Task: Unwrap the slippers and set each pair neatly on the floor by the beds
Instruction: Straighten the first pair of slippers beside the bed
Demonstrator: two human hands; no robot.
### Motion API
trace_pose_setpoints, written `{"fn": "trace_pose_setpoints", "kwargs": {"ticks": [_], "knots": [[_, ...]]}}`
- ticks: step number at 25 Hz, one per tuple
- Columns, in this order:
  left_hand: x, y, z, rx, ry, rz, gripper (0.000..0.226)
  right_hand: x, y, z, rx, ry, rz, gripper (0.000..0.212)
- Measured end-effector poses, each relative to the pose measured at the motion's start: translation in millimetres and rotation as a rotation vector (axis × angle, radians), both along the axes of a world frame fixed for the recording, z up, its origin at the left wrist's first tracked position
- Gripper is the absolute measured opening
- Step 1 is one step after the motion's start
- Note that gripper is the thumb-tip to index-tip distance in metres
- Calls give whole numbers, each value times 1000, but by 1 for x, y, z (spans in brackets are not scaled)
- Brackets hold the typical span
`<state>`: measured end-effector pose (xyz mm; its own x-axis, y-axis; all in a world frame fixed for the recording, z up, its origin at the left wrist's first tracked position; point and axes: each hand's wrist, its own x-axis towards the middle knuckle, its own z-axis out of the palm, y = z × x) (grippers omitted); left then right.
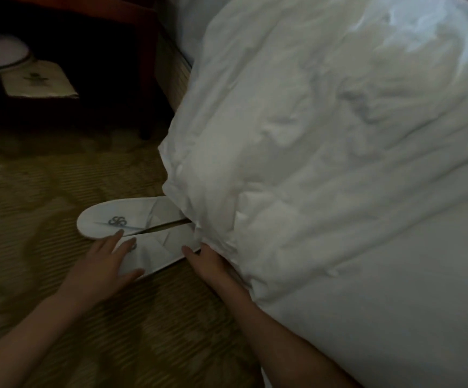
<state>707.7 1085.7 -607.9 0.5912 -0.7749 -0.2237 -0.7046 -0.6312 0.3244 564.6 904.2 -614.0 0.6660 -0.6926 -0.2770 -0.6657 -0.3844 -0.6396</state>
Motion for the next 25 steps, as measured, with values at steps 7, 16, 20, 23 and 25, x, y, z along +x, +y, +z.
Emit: {"fn": "trace_pose_setpoints", "kwargs": {"ticks": [7, 16, 20, 23, 25], "knots": [[-9, -1, 44, -339, -59, -31, 43, 16, 26, 38, 239, 24, -18, 57], [-19, 4, 374, -686, 291, 388, 16, -4, 89, 384, 514, -552, -321, 19], [-44, -17, 619, -840, 497, 328, 15, -54, 85, 621, 416, -658, -350, 24], [-86, -36, 779, -810, 568, 148, 17, -105, 92, 770, 397, -704, -402, 21], [-121, -42, 856, -737, 572, 33, 18, -147, 97, 844, 385, -723, -464, 20]]}}
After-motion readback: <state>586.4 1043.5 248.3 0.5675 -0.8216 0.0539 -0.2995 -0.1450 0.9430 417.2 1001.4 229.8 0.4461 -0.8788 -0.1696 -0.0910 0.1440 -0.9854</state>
